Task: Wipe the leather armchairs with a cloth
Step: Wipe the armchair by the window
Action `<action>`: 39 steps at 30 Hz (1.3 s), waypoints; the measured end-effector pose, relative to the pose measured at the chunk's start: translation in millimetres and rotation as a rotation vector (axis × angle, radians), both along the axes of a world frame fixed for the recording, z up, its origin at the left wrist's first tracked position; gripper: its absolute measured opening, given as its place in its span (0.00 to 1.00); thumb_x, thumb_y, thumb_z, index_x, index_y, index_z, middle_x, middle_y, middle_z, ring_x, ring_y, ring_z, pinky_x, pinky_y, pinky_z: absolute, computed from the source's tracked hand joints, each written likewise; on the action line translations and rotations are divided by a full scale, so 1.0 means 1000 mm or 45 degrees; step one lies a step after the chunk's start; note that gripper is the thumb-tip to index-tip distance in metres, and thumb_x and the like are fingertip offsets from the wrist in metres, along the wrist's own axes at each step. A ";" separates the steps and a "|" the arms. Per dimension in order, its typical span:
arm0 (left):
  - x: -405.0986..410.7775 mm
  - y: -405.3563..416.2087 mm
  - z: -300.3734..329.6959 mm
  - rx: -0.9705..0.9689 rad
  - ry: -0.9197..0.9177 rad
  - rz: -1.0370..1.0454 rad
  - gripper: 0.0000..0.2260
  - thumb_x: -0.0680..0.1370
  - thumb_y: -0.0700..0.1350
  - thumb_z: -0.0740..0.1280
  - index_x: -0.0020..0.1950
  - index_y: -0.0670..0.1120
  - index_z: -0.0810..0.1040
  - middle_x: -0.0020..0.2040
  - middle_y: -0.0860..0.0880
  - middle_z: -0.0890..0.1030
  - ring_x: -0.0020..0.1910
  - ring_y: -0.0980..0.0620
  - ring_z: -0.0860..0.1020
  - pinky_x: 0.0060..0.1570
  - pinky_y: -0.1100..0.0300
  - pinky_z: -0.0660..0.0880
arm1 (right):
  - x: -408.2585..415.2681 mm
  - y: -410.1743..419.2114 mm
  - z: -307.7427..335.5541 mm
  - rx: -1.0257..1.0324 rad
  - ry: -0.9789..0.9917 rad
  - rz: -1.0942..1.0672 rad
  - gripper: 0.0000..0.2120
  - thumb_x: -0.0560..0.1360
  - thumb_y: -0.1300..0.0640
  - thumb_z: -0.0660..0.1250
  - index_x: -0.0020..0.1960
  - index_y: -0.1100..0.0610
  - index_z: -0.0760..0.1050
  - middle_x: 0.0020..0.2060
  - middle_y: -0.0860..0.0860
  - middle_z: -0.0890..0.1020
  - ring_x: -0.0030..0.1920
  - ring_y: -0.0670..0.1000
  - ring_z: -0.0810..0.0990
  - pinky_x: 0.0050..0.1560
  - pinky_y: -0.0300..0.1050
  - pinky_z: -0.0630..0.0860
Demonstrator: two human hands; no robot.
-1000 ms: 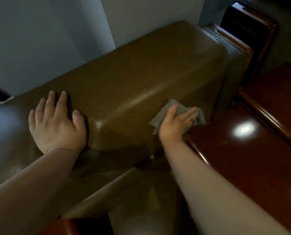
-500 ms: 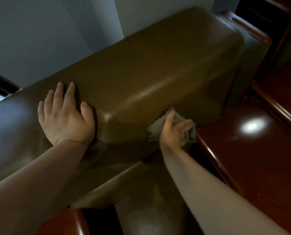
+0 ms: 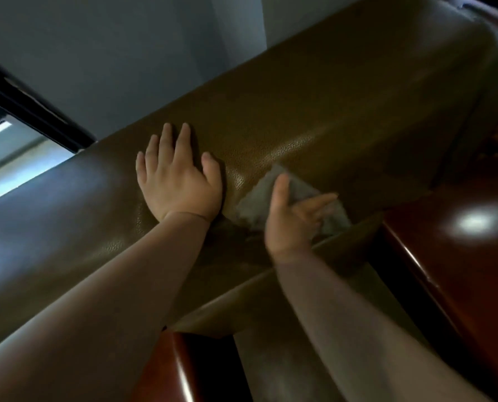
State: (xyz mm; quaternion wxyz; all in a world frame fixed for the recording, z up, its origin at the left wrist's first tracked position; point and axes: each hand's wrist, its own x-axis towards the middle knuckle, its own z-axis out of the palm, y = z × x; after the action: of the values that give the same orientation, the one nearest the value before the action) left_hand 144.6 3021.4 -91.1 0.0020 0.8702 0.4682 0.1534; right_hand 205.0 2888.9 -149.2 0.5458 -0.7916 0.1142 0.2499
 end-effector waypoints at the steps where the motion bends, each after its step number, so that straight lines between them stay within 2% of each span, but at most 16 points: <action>1: 0.000 0.001 -0.001 -0.002 -0.008 -0.001 0.31 0.81 0.62 0.51 0.84 0.55 0.64 0.85 0.49 0.62 0.84 0.46 0.57 0.83 0.44 0.49 | 0.023 -0.005 0.006 -0.019 -0.037 -0.046 0.66 0.61 0.12 0.48 0.82 0.51 0.28 0.83 0.53 0.36 0.83 0.63 0.45 0.82 0.63 0.47; 3: 0.003 0.002 0.000 -0.007 0.000 -0.001 0.32 0.81 0.63 0.50 0.84 0.55 0.63 0.85 0.49 0.62 0.84 0.46 0.58 0.83 0.44 0.48 | 0.061 -0.010 0.019 0.033 -0.061 -0.153 0.66 0.61 0.13 0.53 0.82 0.50 0.28 0.83 0.52 0.36 0.83 0.62 0.42 0.81 0.65 0.44; 5: 0.000 0.001 0.006 -0.051 0.028 0.002 0.32 0.81 0.63 0.49 0.84 0.55 0.63 0.85 0.49 0.62 0.84 0.46 0.58 0.83 0.44 0.49 | 0.052 0.000 0.035 0.067 -0.089 -0.192 0.64 0.66 0.16 0.57 0.82 0.50 0.27 0.83 0.51 0.34 0.83 0.62 0.38 0.80 0.63 0.40; 8: -0.005 0.006 0.023 -0.169 0.118 -0.123 0.32 0.81 0.62 0.51 0.85 0.55 0.62 0.85 0.49 0.61 0.84 0.47 0.58 0.83 0.44 0.50 | -0.028 0.025 0.041 0.022 -0.104 0.066 0.66 0.66 0.18 0.60 0.80 0.51 0.23 0.81 0.50 0.29 0.82 0.60 0.34 0.77 0.55 0.34; 12: -0.086 0.060 0.058 -0.361 0.304 -0.509 0.27 0.84 0.58 0.55 0.84 0.65 0.57 0.85 0.59 0.57 0.84 0.53 0.56 0.81 0.50 0.54 | -0.109 0.041 0.029 0.076 0.078 0.240 0.66 0.68 0.20 0.63 0.79 0.51 0.22 0.80 0.51 0.27 0.83 0.60 0.36 0.81 0.57 0.41; 14: -0.164 0.089 0.064 -0.307 0.479 -0.524 0.27 0.85 0.65 0.50 0.84 0.68 0.48 0.86 0.59 0.50 0.85 0.54 0.50 0.81 0.51 0.48 | -0.095 0.045 0.034 0.032 0.132 0.135 0.66 0.68 0.19 0.62 0.81 0.54 0.25 0.82 0.53 0.31 0.83 0.61 0.39 0.81 0.60 0.45; 16: -0.229 0.100 0.056 -0.243 0.530 -0.377 0.31 0.82 0.72 0.41 0.85 0.67 0.42 0.87 0.56 0.45 0.85 0.52 0.44 0.83 0.48 0.44 | -0.071 0.048 0.041 -0.001 0.118 -0.047 0.66 0.67 0.17 0.60 0.82 0.55 0.29 0.83 0.55 0.34 0.83 0.62 0.41 0.80 0.62 0.45; 20: -0.252 0.098 0.027 -0.016 0.417 -0.281 0.31 0.83 0.69 0.41 0.86 0.62 0.49 0.87 0.51 0.53 0.86 0.46 0.51 0.83 0.42 0.50 | -0.090 0.070 0.048 0.018 -0.081 -0.237 0.65 0.67 0.18 0.61 0.83 0.54 0.31 0.83 0.54 0.36 0.83 0.62 0.40 0.80 0.62 0.40; 23: -0.252 0.102 0.013 0.077 0.312 -0.316 0.29 0.85 0.64 0.47 0.86 0.58 0.55 0.86 0.48 0.59 0.85 0.43 0.56 0.83 0.40 0.53 | -0.190 0.094 0.029 -0.007 -0.224 0.029 0.66 0.68 0.22 0.66 0.82 0.57 0.28 0.82 0.55 0.33 0.83 0.58 0.36 0.76 0.49 0.29; 25: -0.256 0.106 0.010 0.081 0.281 -0.356 0.29 0.84 0.62 0.48 0.86 0.57 0.56 0.86 0.48 0.59 0.85 0.43 0.56 0.83 0.41 0.52 | -0.261 0.099 0.015 0.012 -0.126 0.313 0.68 0.68 0.22 0.67 0.79 0.55 0.23 0.80 0.53 0.27 0.82 0.57 0.33 0.77 0.50 0.32; 27: -0.257 0.106 0.011 0.070 0.235 -0.388 0.29 0.84 0.60 0.48 0.86 0.56 0.57 0.86 0.48 0.58 0.85 0.43 0.55 0.83 0.42 0.50 | -0.282 0.100 0.007 -0.003 0.015 0.472 0.69 0.67 0.21 0.66 0.78 0.55 0.21 0.79 0.54 0.26 0.82 0.60 0.34 0.81 0.56 0.41; 30: -0.256 0.106 0.009 0.051 0.182 -0.421 0.29 0.84 0.59 0.49 0.86 0.56 0.58 0.86 0.47 0.59 0.85 0.43 0.55 0.83 0.42 0.50 | -0.229 0.098 0.014 -0.129 0.013 0.212 0.67 0.68 0.18 0.59 0.81 0.58 0.26 0.82 0.57 0.33 0.83 0.63 0.41 0.82 0.61 0.47; 33: -0.260 0.108 0.005 0.084 0.167 -0.406 0.29 0.84 0.60 0.49 0.85 0.56 0.58 0.86 0.48 0.59 0.85 0.43 0.55 0.83 0.42 0.50 | -0.190 0.101 0.014 -0.086 -0.066 -0.115 0.61 0.69 0.17 0.54 0.83 0.53 0.30 0.83 0.53 0.35 0.83 0.61 0.41 0.82 0.63 0.45; 36: -0.258 0.107 0.005 0.089 0.171 -0.415 0.30 0.83 0.61 0.50 0.85 0.56 0.58 0.86 0.47 0.59 0.85 0.42 0.55 0.83 0.42 0.50 | -0.247 0.121 0.008 0.084 -0.094 -0.187 0.53 0.76 0.24 0.56 0.84 0.52 0.32 0.84 0.51 0.36 0.83 0.58 0.38 0.82 0.58 0.38; 37: -0.258 0.106 0.006 0.088 0.169 -0.412 0.31 0.82 0.60 0.50 0.86 0.56 0.58 0.86 0.47 0.59 0.85 0.42 0.55 0.83 0.42 0.50 | -0.283 0.131 0.009 0.091 -0.108 -0.144 0.51 0.78 0.27 0.56 0.84 0.55 0.36 0.84 0.53 0.38 0.84 0.59 0.41 0.82 0.56 0.39; 39: -0.260 0.108 0.007 0.077 0.150 -0.413 0.32 0.81 0.60 0.50 0.85 0.55 0.59 0.86 0.47 0.59 0.85 0.42 0.55 0.83 0.42 0.50 | -0.352 0.149 0.013 0.010 -0.179 -0.170 0.45 0.81 0.33 0.56 0.83 0.66 0.51 0.82 0.64 0.52 0.81 0.66 0.57 0.80 0.55 0.53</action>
State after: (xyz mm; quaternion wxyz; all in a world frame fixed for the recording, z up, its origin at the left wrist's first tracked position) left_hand -114.9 3129.0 -83.6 -0.0270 0.9414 0.3162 0.1138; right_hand -147.1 3038.4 -136.1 0.5710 -0.7956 0.1272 0.1574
